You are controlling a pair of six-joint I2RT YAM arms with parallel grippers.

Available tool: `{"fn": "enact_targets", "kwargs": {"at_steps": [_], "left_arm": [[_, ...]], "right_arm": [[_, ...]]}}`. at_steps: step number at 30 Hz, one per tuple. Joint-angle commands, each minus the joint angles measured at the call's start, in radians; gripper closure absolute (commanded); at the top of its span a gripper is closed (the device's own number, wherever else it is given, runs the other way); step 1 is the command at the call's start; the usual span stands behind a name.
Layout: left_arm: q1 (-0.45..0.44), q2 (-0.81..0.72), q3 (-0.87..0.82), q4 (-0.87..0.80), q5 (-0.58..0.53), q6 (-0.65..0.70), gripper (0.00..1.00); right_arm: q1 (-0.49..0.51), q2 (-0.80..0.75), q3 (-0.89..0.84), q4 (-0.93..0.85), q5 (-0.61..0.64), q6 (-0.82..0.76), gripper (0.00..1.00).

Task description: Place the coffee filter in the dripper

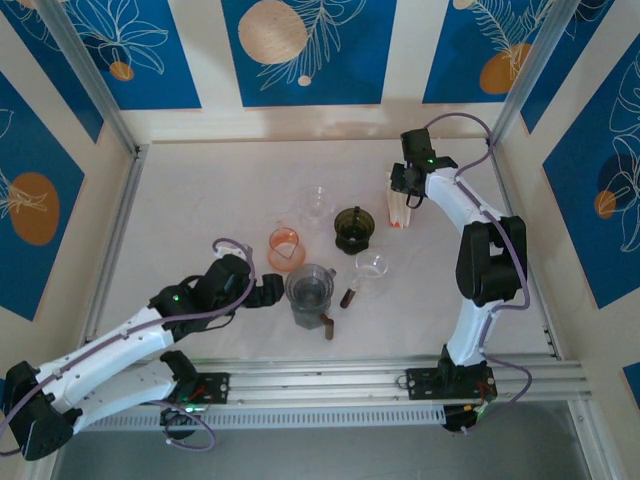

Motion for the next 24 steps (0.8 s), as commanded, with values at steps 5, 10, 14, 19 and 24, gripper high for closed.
{"fn": "enact_targets", "kwargs": {"at_steps": [5,10,14,19,24], "left_arm": [[0.016,0.003,0.029,0.007,0.014,-0.006,0.0],[0.017,0.015,0.028,0.014,0.022,-0.004,0.0],[0.018,0.029,0.032,0.014,0.026,-0.002,0.0],[0.021,0.032,0.033,0.017,0.028,0.002,0.0],[0.025,0.033,0.027,0.02,0.03,0.002,0.0]], "right_arm": [[-0.005,-0.046,-0.009,0.018,-0.036,0.015,0.68],[-0.012,-0.01,0.024,-0.009,-0.04,0.034,0.72],[-0.014,0.013,0.045,-0.024,-0.033,0.043,0.75],[-0.013,0.035,0.059,-0.038,-0.032,0.046,0.76],[-0.014,0.046,0.055,-0.035,-0.041,0.05,0.76]]}}
